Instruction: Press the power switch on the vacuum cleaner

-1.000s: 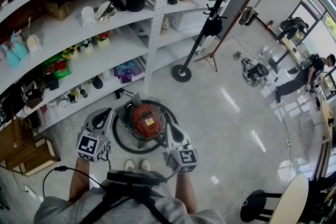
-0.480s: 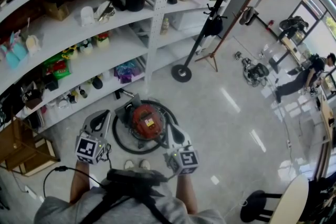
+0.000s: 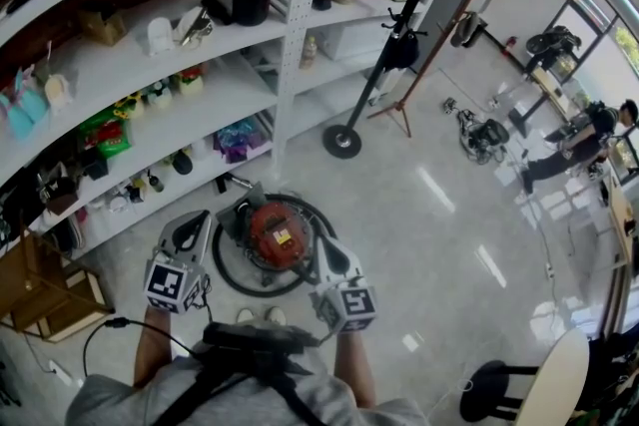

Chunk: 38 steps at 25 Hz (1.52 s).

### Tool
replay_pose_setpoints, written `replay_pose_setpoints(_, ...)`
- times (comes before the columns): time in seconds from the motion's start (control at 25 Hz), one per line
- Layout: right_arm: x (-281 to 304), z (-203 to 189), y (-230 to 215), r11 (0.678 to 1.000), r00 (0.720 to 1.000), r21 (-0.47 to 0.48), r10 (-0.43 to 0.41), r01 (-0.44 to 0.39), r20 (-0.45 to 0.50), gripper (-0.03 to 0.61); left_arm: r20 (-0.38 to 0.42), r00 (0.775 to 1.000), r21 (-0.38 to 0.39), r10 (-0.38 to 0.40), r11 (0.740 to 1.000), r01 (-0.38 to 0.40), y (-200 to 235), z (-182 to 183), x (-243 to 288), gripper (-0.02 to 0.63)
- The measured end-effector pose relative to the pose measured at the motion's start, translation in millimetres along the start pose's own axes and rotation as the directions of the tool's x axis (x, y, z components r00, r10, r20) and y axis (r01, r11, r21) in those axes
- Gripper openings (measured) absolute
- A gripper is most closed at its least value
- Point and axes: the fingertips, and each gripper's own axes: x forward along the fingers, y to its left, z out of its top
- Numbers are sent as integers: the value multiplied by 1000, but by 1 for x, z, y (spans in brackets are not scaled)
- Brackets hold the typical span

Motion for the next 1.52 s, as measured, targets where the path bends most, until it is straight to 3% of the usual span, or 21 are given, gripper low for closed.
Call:
replay_pose_setpoints(0.32, 3, -8, -3, 1000, 1000, 4, 10, -10, -8, 12, 2, 1000, 28, -17, 999, 17, -1, -1, 3, 6)
replay_pose_setpoints(0.52, 5, -8, 0, 1000, 1000, 5, 2, -2, -24, 12, -14, 1000, -8, -8, 1000, 8, -1, -8, 2, 7)
replay_pose_setpoints(1.52, 2, -14, -1, 1000, 999, 2, -1, 1, -32, 12, -17, 999, -5, -33, 999, 33, -6, -7, 5, 6)
